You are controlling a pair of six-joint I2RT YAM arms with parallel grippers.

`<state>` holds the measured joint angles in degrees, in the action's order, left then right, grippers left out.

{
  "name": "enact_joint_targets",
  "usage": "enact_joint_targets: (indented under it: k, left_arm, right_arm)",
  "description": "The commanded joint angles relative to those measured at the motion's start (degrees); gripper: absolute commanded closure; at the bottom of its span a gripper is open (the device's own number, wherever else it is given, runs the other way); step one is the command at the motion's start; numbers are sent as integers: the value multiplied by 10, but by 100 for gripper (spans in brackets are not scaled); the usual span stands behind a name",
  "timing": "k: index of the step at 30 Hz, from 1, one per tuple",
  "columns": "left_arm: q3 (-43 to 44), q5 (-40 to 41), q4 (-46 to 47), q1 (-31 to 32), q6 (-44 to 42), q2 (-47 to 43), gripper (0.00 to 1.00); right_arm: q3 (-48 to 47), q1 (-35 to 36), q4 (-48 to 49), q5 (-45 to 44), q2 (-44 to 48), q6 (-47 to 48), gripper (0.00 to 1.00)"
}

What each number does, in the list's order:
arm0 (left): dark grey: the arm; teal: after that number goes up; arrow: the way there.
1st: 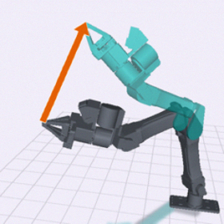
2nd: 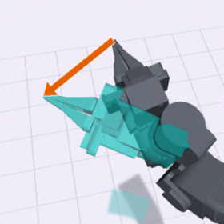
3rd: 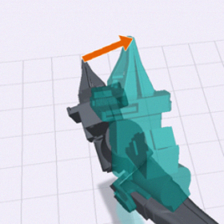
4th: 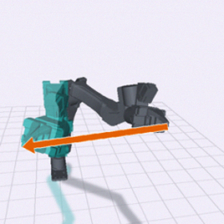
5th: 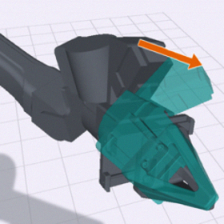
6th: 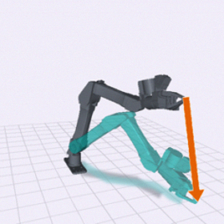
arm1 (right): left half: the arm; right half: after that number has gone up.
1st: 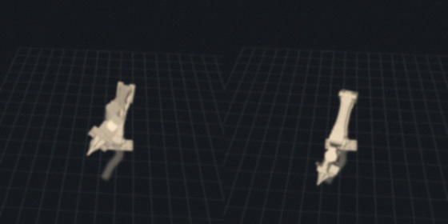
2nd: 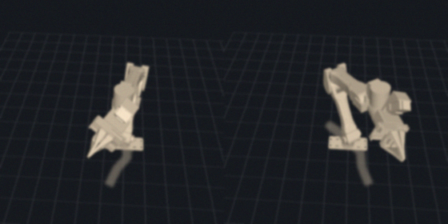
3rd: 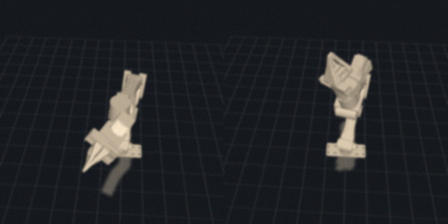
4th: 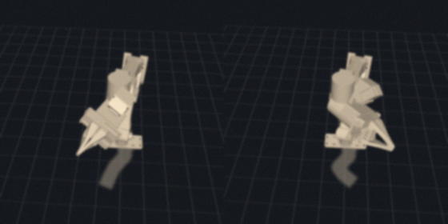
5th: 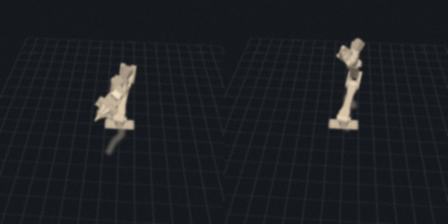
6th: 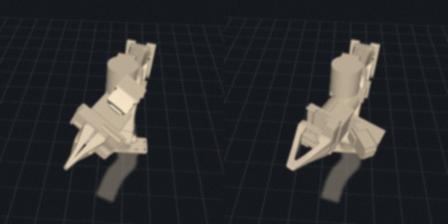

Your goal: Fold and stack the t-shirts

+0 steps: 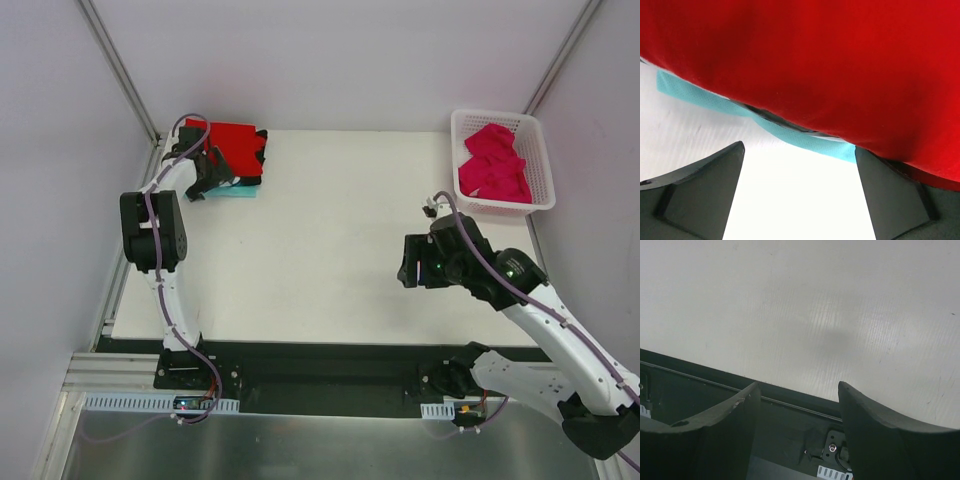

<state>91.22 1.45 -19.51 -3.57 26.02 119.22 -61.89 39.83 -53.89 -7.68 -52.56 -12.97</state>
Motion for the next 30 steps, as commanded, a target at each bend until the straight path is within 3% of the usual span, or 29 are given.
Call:
enact_joint_targets:
  k: [1, 11, 20, 25, 30]
  left_arm:
    - [80, -14, -13, -20, -14, 44, 9]
    - [106, -22, -16, -18, -6, -12, 7]
    - [39, -52, -18, 30, -11, -194, 1]
    - [-61, -16, -30, 159, -20, -318, 1]
    - [-255, -31, -47, 227, 81, -433, 1]
  right_arm:
    - [-32, -5, -34, -5, 22, 11, 34]
    - [-50, -8, -39, 14, 18, 9, 33]
    - [-44, -8, -32, 32, 25, 1, 31]
    - [-35, -8, -10, -10, -10, 3, 27]
    - [-37, -8, 8, -19, -62, -9, 26]
